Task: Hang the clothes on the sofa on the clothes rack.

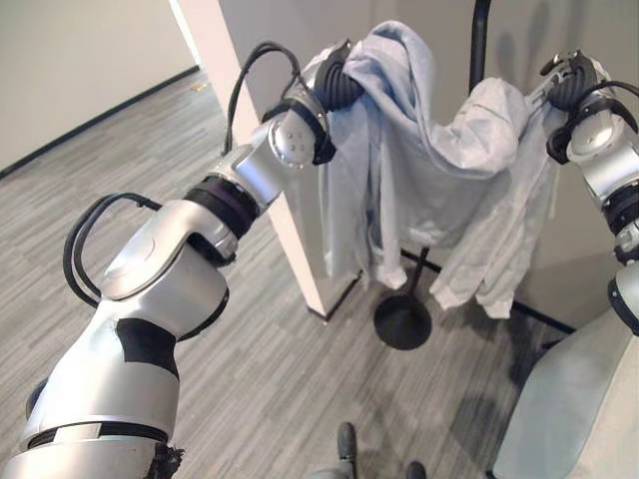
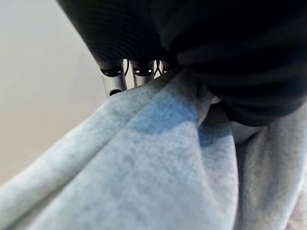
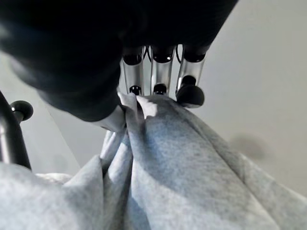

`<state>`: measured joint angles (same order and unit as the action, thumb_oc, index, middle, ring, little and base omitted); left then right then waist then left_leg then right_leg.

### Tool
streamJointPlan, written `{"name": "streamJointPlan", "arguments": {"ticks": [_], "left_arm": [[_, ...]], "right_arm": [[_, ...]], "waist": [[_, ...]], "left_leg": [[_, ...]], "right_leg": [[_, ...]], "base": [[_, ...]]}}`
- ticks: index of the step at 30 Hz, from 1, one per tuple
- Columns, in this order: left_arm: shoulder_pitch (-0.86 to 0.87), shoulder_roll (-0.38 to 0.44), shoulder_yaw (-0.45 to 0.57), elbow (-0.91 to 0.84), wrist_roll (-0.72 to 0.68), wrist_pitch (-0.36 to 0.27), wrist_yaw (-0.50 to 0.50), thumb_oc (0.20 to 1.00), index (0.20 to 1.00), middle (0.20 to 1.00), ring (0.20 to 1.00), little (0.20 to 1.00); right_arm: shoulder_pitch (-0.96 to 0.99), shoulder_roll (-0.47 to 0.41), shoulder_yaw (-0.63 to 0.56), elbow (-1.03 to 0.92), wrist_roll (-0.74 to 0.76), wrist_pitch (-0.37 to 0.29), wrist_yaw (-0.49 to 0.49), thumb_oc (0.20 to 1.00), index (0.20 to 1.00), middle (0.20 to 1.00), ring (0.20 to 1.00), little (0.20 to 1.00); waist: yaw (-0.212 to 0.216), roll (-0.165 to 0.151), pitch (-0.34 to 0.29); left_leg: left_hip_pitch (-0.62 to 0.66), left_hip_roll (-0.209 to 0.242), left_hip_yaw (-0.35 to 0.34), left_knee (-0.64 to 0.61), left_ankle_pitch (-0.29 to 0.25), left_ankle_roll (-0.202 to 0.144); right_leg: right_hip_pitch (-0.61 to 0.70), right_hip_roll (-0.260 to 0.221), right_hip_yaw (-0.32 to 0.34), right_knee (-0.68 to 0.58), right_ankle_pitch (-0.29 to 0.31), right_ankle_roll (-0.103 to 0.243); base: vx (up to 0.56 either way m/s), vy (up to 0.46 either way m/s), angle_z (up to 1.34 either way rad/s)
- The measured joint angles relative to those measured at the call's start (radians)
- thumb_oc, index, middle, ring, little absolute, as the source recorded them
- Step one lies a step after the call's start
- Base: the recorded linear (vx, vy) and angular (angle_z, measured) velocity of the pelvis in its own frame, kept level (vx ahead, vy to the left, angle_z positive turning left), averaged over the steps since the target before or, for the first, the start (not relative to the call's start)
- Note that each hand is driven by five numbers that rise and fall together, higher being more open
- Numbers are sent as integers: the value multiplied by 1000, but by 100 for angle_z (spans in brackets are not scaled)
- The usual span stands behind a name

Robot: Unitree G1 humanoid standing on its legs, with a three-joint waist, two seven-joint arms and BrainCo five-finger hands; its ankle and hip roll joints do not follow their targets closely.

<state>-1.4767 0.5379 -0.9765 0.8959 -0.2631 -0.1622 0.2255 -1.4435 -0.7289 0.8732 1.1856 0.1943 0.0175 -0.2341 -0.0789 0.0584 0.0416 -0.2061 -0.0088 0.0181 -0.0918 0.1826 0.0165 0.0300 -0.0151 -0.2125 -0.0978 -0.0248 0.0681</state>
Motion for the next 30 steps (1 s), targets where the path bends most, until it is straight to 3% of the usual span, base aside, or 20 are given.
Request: {"name": "streamJointPlan", "arguments": {"ticks": [14, 23, 30], "left_arm": [[-12, 31, 4, -63, 0, 0, 3, 200, 200, 200, 200, 200], [-17, 33, 4, -78, -1, -1, 7, 200, 200, 200, 200, 200], [-25, 22, 4, -97, 0, -1, 7, 200, 200, 200, 200, 200]], "right_arm": [[0, -65, -1, -25, -41, 2, 0, 200, 200, 200, 200, 200], [0, -84, -10, -33, -42, 3, -7, 200, 200, 200, 200, 200], [0, -115, -10, -33, -42, 3, -11, 200, 200, 200, 200, 200]], "waist": [[-6, -6, 4], [-53, -9, 6], [-60, -9, 6]], "left_leg": [[18, 4, 22, 0, -3, -4], [28, 4, 29, 0, -7, -9], [45, 6, 39, -1, -11, -14]], "right_leg": [[10, -2, 20, 0, 0, 0], [15, -5, 29, 0, 1, -1], [27, -6, 42, 0, 1, -1]], "base": [[9, -24, -4], [12, -5, -3], [5, -6, -6]]}}
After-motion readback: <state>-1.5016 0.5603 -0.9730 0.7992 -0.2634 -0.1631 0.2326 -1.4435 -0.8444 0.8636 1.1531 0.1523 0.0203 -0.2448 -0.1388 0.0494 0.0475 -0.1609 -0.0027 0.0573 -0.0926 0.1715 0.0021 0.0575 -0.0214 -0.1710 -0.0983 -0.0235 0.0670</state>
